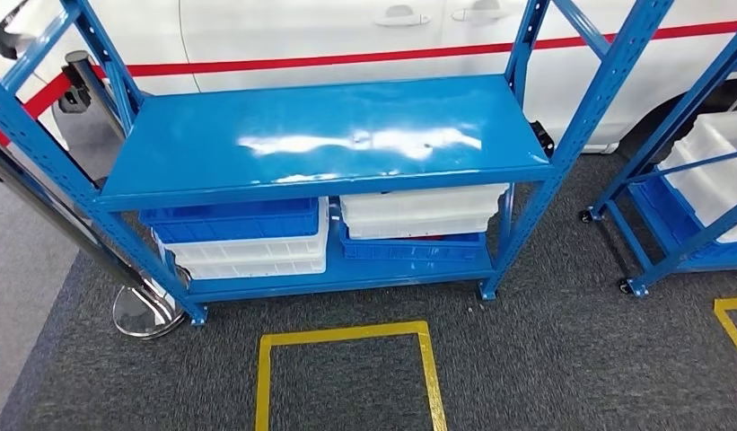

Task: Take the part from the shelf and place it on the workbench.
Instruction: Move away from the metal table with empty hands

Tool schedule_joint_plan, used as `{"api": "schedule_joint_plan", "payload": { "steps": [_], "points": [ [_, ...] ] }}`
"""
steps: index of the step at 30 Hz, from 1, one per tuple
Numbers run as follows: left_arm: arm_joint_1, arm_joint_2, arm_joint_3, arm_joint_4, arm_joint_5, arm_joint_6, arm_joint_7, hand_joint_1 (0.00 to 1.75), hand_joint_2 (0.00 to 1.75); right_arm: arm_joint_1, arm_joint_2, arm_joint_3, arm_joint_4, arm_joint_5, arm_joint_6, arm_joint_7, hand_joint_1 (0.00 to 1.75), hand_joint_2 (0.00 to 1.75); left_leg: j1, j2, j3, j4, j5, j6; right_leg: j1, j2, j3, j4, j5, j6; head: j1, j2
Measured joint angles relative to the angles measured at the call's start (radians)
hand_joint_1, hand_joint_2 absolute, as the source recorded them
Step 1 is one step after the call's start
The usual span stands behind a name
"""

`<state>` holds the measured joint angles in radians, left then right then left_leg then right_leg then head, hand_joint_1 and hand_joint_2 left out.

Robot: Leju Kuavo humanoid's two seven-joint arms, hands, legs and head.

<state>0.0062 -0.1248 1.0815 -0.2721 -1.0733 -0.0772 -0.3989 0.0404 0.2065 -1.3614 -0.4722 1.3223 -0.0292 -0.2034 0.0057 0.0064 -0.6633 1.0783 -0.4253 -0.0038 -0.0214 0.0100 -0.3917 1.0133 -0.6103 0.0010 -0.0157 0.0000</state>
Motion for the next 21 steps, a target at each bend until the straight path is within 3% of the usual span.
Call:
{"api": "schedule_joint_plan", "payload": {
  "steps": [2, 4, 5, 6, 8, 9, 10, 11, 13, 14, 16, 18, 19, 21],
  "points": [
    [-0.011, 0.000, 0.000, -0.002, -0.002, 0.001, 0.000, 0.00, 0.00, -0.011, 0.002, 0.000, -0.002, 0.004, 0.000, 0.000, 0.00, 0.00, -0.004, -0.004, 0.026, -0.007, 0.005, 0.017, -0.002, 0.001, 0.005, 0.042, 0.014, 0.016, 0.000, 0.000],
    [-0.025, -0.001, 0.000, -0.004, -0.004, 0.003, 0.000, 0.00, 0.00, -0.024, 0.003, -0.001, -0.004, 0.008, 0.001, 0.000, 0.00, 0.00, -0.003, -0.007, 0.053, -0.022, -0.003, 0.034, -0.003, -0.001, -0.052, 0.152, 0.061, 0.024, 0.000, 0.000],
    [-0.029, -0.002, 0.000, -0.004, -0.005, 0.004, 0.000, 0.00, 0.00, -0.029, 0.004, -0.001, -0.004, 0.009, 0.001, 0.000, 0.00, 0.00, -0.002, -0.007, 0.066, -0.031, -0.007, 0.041, -0.002, -0.002, -0.094, 0.211, 0.061, 0.025, 0.001, 0.000],
    [-0.031, -0.002, 0.001, -0.005, -0.008, 0.005, 0.001, 0.00, 0.00, -0.031, 0.004, -0.002, -0.004, 0.010, 0.002, 0.000, 0.00, 0.00, -0.003, -0.007, 0.078, -0.037, -0.014, 0.046, -0.001, -0.003, -0.133, 0.256, 0.035, 0.024, 0.002, 0.000],
    [-0.030, -0.003, 0.002, -0.005, -0.013, 0.007, 0.003, 0.00, 0.00, -0.030, 0.005, -0.004, -0.005, 0.011, 0.002, 0.001, 0.00, 0.00, -0.005, -0.012, 0.099, -0.045, -0.028, 0.051, 0.000, -0.004, -0.194, 0.296, -0.055, 0.023, 0.002, 0.000],
    [-0.028, -0.004, 0.003, -0.005, -0.015, 0.007, 0.004, 0.00, 0.00, -0.027, 0.005, -0.006, -0.006, 0.012, 0.002, 0.001, 0.00, 0.00, -0.006, -0.015, 0.108, -0.047, -0.036, 0.052, 0.000, -0.004, -0.212, 0.289, -0.083, 0.023, 0.002, 0.000],
    [-0.026, -0.004, 0.004, -0.005, -0.015, 0.007, 0.005, 0.00, 0.00, -0.025, 0.005, -0.007, -0.006, 0.012, 0.002, 0.001, 0.00, 0.00, -0.007, -0.017, 0.117, -0.047, -0.044, 0.051, 0.001, -0.004, -0.220, 0.263, -0.081, 0.022, 0.002, 0.000],
    [-0.025, -0.005, 0.005, -0.005, -0.015, 0.008, 0.005, 0.00, 0.00, -0.023, 0.005, -0.008, -0.006, 0.012, 0.002, 0.001, 0.00, 0.00, -0.008, -0.018, 0.126, -0.047, -0.052, 0.050, 0.003, -0.004, -0.217, 0.215, -0.048, 0.019, 0.002, 0.000],
    [-0.023, -0.010, 0.007, -0.005, -0.015, 0.008, 0.006, 0.00, 0.00, -0.022, 0.005, -0.011, -0.007, 0.013, 0.001, 0.002, 0.00, 0.00, -0.010, -0.019, 0.142, -0.046, -0.066, 0.045, 0.012, -0.004, -0.196, 0.103, 0.046, 0.003, 0.002, 0.000],
    [-0.025, -0.012, 0.007, -0.005, -0.015, 0.008, 0.007, 0.00, 0.00, -0.022, 0.004, -0.012, -0.007, 0.013, 0.001, 0.003, 0.00, 0.00, -0.011, -0.021, 0.147, -0.045, -0.074, 0.039, 0.016, -0.002, -0.187, 0.065, 0.066, -0.005, 0.003, 0.000],
    [-0.028, -0.016, 0.009, -0.006, -0.016, 0.009, 0.007, 0.00, 0.00, -0.023, 0.005, -0.014, -0.009, 0.014, 0.001, 0.005, 0.00, 0.00, -0.014, -0.026, 0.156, -0.038, -0.076, 0.024, 0.020, 0.004, -0.179, 0.042, 0.063, -0.018, 0.003, 0.000],
    [-0.028, -0.016, 0.011, -0.007, -0.016, 0.010, 0.008, 0.00, 0.00, -0.023, 0.007, -0.015, -0.011, 0.016, 0.000, 0.007, 0.00, 0.00, -0.014, -0.026, 0.160, -0.020, -0.077, 0.010, 0.015, 0.005, -0.164, 0.027, 0.096, -0.028, 0.004, 0.000],
    [-0.029, -0.016, 0.011, -0.007, -0.016, 0.011, 0.009, 0.00, 0.00, -0.023, 0.009, -0.015, -0.012, 0.017, 0.000, 0.008, 0.00, 0.00, -0.014, -0.023, 0.156, 0.000, -0.090, 0.005, 0.012, 0.002, -0.157, 0.021, 0.113, -0.032, 0.001, 0.000],
    [-0.032, -0.017, 0.012, -0.007, -0.016, 0.012, 0.009, 0.00, 0.00, -0.024, 0.012, -0.016, -0.014, 0.018, 0.000, 0.010, 0.00, 0.00, -0.008, -0.017, 0.126, 0.072, -0.156, -0.007, 0.009, -0.004, -0.151, 0.019, 0.121, -0.035, -0.004, 0.000]
  ]
}}
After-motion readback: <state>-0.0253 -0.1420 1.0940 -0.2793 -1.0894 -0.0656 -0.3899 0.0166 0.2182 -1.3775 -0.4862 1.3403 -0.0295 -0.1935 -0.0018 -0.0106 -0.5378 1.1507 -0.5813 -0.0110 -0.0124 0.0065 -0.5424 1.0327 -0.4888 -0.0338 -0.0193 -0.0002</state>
